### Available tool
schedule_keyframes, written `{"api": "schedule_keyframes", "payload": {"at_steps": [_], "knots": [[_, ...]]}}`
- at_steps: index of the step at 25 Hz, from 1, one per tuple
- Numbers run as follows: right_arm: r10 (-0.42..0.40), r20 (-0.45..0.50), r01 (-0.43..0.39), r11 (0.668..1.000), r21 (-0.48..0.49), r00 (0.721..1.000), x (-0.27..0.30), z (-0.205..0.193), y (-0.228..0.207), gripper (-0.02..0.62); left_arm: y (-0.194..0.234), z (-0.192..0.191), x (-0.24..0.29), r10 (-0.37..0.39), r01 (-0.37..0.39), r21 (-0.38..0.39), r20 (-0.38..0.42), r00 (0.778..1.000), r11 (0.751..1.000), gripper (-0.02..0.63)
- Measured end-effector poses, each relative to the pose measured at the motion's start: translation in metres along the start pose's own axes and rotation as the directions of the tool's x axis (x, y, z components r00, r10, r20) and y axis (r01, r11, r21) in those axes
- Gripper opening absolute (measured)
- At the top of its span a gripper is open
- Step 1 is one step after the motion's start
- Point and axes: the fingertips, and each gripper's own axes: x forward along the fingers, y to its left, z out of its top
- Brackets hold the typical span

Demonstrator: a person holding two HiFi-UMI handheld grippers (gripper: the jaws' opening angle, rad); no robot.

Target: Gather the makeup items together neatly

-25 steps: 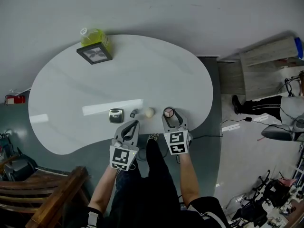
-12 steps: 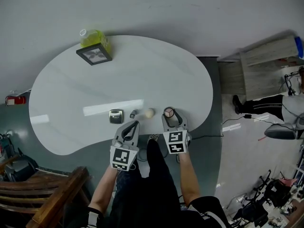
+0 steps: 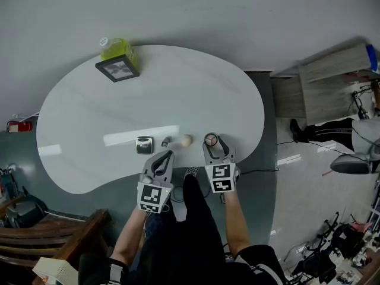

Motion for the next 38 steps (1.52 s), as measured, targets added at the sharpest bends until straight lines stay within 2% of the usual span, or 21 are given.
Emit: {"api": "schedule_keyframes", "payload": {"at_steps": [8,14,16,22,28,38], "knots": [[-0.006,0.068,0.007,1.0,-0.01,0.998,-0.023,0.027,-0.001,0.232,-0.004,0.017,-0.011,0.016,-0.016,0.015,0.032,0.999,1.0,0.02],[0.006,0.152,-0.001,1.0,-0.03,0.988,-0.057,0.057,0.008,0.23,-0.007,0.042,-0.034,0.044,-0.047,0.032,0.082,0.996,0.998,0.02],[0.002,0.194,0.004,1.0,-0.028,0.981,-0.071,0.071,0.008,0.208,-0.009,0.055,-0.042,0.057,-0.062,0.04,0.105,0.993,0.997,0.02],[-0.02,0.341,0.038,0.998,-0.049,0.94,-0.113,0.125,0.012,0.105,-0.008,0.095,-0.071,0.103,-0.117,0.062,0.194,0.976,0.991,0.02],[0.003,0.442,0.037,0.996,-0.081,0.897,-0.158,0.163,0.027,0.052,-0.011,0.131,-0.104,0.148,-0.177,0.084,0.277,0.949,0.981,0.02],[0.071,0.549,0.008,0.99,-0.141,0.833,-0.213,0.197,0.058,0.038,-0.008,0.167,-0.16,0.216,-0.264,0.08,0.379,0.9,0.961,0.02]]}}
